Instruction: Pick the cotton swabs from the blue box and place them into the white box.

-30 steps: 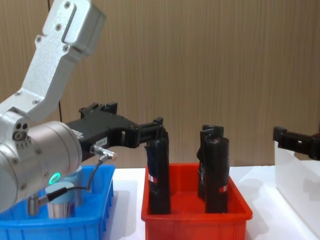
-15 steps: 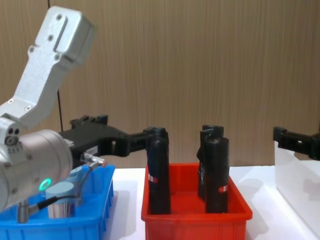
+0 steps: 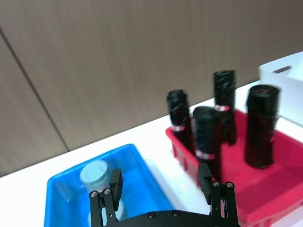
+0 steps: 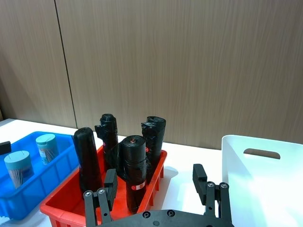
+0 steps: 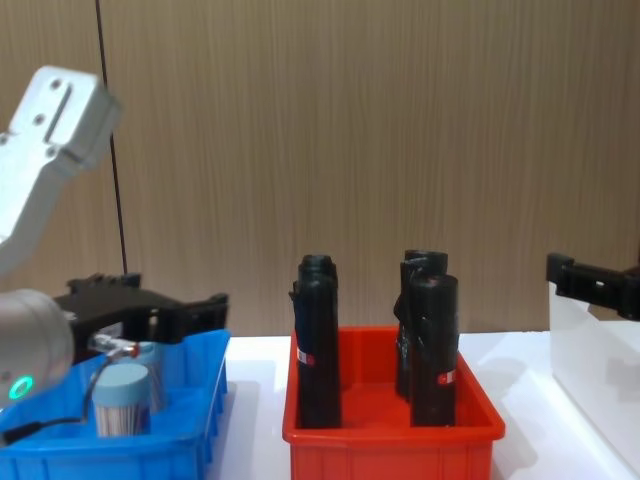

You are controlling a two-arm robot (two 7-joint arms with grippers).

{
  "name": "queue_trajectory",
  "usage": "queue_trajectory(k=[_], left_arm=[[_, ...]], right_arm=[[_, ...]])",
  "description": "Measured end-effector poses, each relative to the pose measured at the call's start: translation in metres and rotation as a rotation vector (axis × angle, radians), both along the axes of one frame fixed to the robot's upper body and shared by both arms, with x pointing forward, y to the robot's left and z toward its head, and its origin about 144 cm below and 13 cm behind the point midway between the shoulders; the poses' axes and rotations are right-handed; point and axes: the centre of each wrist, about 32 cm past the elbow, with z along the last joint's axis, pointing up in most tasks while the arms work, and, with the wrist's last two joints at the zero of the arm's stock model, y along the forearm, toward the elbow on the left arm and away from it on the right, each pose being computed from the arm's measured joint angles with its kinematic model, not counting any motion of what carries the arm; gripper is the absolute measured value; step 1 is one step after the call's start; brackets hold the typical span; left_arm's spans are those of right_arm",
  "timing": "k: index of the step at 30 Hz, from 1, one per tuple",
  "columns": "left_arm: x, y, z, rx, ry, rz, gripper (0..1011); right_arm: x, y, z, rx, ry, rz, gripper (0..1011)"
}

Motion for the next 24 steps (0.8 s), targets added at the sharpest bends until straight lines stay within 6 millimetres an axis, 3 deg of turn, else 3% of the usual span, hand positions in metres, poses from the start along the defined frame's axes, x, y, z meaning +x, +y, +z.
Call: queue_trajectory(k=[24], left_arm=[[0.043,0.050,-0.014,-0.034,0.183,0.133,1004]], right_arm=[[0.000,0.000,0.000,0.000,0.000,0.000,1002]])
